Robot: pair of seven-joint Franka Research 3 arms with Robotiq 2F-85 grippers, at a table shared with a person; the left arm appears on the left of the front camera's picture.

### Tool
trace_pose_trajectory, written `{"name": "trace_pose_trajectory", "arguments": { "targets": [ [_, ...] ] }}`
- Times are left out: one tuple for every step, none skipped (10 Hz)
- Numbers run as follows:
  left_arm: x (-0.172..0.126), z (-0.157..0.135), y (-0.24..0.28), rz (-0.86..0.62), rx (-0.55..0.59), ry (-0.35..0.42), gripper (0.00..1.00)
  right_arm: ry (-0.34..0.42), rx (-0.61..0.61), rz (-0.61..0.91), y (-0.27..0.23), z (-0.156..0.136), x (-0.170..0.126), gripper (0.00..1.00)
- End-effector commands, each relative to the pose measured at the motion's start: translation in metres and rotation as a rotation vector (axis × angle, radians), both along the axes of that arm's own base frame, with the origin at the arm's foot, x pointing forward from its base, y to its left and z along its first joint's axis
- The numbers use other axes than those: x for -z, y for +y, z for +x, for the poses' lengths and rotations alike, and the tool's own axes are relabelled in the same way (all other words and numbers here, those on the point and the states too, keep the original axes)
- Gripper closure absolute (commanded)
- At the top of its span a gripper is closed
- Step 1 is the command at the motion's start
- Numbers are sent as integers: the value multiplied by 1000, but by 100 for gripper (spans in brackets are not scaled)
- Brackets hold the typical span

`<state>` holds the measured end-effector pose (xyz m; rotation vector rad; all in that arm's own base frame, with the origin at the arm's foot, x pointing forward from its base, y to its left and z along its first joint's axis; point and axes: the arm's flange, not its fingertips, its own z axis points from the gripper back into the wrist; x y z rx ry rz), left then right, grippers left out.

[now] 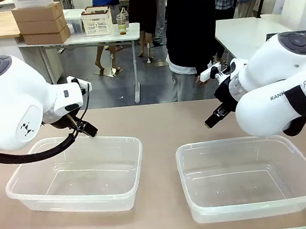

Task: Sort the waste into each basket.
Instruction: Pick up the Organizing box on the left side of the table and lift it.

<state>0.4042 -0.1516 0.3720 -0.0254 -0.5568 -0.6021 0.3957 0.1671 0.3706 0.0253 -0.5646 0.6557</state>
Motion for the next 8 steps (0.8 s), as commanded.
{"name": "trace_pose_trajectory", "arguments": {
  "targets": [
    [0,0,0,0,0,0,0,13,-9,-82,-6,-12,-41,0],
    [-64,-33,11,-2,9,-38,0,-51,6,-33,-24,-42,-106,0],
    [-106,-70,21,-55,74,-160,0,-176,27,5,-44,-74,-145,0],
    [-123,-91,28,-52,28,-303,0,-251,174,-20,-58,-83,-154,0],
    [-59,-11,-1,-22,20,-79,0,-83,9,-7,-19,-23,-93,0],
    [-59,-11,-1,-22,20,-79,0,-83,9,-7,-19,-23,-93,0],
    [-126,-37,6,-48,26,-196,0,-183,70,9,-42,-55,-159,0],
    [-133,-45,15,-88,32,-182,0,-150,93,174,-55,-64,-161,0]
  ]
}}
